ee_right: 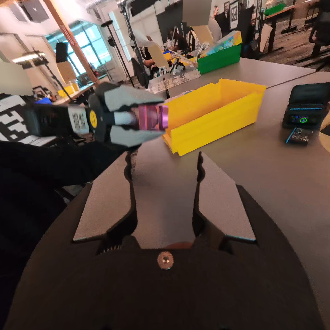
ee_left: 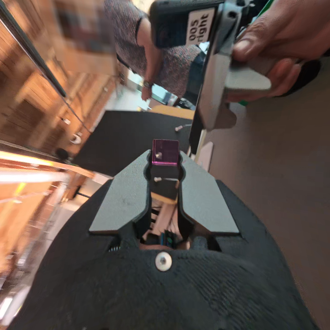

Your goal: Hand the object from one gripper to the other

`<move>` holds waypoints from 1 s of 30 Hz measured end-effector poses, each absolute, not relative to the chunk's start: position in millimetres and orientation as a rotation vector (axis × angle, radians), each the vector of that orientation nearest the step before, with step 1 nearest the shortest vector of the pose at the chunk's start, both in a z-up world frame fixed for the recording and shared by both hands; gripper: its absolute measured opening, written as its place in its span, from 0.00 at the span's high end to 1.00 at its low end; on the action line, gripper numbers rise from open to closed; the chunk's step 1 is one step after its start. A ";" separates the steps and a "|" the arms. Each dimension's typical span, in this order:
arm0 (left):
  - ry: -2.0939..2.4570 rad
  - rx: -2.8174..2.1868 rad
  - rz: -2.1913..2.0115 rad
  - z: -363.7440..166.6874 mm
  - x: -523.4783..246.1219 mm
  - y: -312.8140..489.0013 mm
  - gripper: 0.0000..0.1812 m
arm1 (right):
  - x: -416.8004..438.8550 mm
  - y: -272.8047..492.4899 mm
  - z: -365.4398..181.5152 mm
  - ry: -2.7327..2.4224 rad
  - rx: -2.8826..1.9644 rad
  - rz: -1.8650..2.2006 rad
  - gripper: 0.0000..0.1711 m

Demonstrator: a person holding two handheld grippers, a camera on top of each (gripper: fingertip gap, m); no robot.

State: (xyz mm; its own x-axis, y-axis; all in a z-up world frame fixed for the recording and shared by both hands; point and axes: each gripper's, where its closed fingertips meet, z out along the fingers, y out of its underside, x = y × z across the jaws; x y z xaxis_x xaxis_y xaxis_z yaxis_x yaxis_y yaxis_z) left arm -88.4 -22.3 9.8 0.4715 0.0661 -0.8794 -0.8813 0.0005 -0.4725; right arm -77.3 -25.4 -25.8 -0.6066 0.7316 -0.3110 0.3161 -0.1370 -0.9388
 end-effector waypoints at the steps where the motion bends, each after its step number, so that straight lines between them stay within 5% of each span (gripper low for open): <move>1: 0.816 -1.317 0.931 7.4 -76.1 -13.7 0.86 | -75.1 -25.2 -24.3 -1.813 -1.171 1.792 0.60; 6: 0.891 -1.221 1.038 -10.2 -43.1 16.6 0.86 | -47.8 -10.6 -30.6 -1.795 -1.148 1.809 0.84; 8: 0.921 -1.164 1.067 -14.1 -33.6 25.2 0.86 | -38.7 -1.9 -34.4 -1.753 -1.133 1.807 0.84; 10: 0.984 -1.169 1.095 -28.2 -25.2 36.2 0.86 | -34.1 6.2 -37.7 -1.698 -1.162 1.806 0.72; 13: 1.036 -1.192 1.099 -46.3 -15.3 49.3 0.86 | -30.0 20.0 -44.8 -1.654 -1.171 1.728 0.83; 18: 0.920 -1.264 0.983 -52.0 -17.9 63.9 0.86 | -26.1 42.5 -52.8 -1.656 -1.071 1.381 0.84; 21: 0.748 -1.464 0.541 -65.7 -25.0 62.2 0.84 | -23.3 70.0 -50.6 -1.599 -0.912 0.942 0.84; 26: 0.411 -1.662 -0.813 -60.2 4.6 45.3 0.69 | -13.4 58.3 -64.3 -1.631 -0.483 0.462 0.84; 30: 0.482 -1.701 -1.068 -70.5 23.7 39.1 0.72 | -6.5 35.2 -70.5 -1.653 -0.378 0.522 0.84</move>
State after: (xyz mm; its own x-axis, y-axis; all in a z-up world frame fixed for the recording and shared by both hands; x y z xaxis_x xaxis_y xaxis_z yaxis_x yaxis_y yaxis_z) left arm 23.7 39.1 -70.5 0.5254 -0.7385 0.4226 0.1716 -0.3945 -0.9028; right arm -6.5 35.2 -70.5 -0.1479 0.5271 0.8368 -0.0495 0.8412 -0.5385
